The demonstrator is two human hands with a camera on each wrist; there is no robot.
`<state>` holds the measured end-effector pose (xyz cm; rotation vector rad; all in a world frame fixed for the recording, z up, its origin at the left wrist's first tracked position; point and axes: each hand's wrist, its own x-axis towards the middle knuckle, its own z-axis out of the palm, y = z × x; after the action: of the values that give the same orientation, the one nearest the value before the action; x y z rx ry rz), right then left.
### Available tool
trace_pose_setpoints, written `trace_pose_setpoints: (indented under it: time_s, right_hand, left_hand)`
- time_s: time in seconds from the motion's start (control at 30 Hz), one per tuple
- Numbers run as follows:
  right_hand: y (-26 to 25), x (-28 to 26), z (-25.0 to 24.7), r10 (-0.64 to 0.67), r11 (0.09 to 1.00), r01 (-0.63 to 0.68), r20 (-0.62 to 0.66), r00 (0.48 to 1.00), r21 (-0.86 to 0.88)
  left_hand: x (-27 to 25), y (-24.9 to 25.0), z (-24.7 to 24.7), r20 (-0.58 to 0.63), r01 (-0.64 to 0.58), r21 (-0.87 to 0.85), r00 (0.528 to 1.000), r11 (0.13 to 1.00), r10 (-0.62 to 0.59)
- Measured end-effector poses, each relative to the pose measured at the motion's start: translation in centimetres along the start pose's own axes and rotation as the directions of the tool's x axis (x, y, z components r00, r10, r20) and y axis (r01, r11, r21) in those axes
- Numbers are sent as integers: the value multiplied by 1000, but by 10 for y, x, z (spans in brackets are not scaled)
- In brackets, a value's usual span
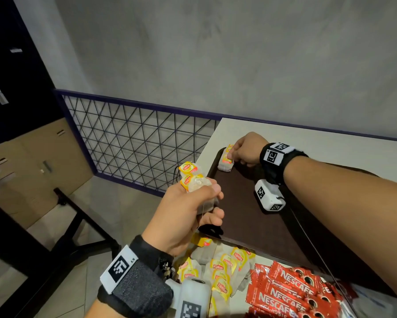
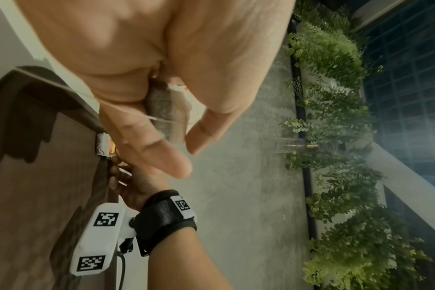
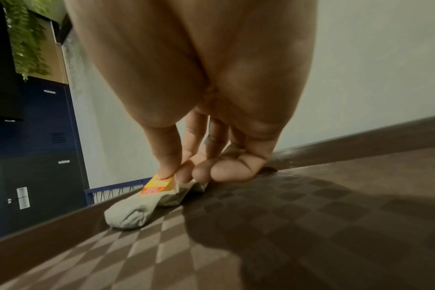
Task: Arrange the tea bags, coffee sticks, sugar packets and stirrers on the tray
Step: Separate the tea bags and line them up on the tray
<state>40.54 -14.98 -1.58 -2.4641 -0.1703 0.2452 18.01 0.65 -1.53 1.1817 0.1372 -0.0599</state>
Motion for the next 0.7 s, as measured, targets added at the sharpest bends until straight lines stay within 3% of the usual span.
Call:
trace_pose_setpoints:
  time_s: [0.7]
  right_hand:
    - [-1, -1, -14, -16, 1000, 16, -33, 999, 11]
  left_hand:
    - [4, -3, -1, -20, 26, -96, 999, 995, -28]
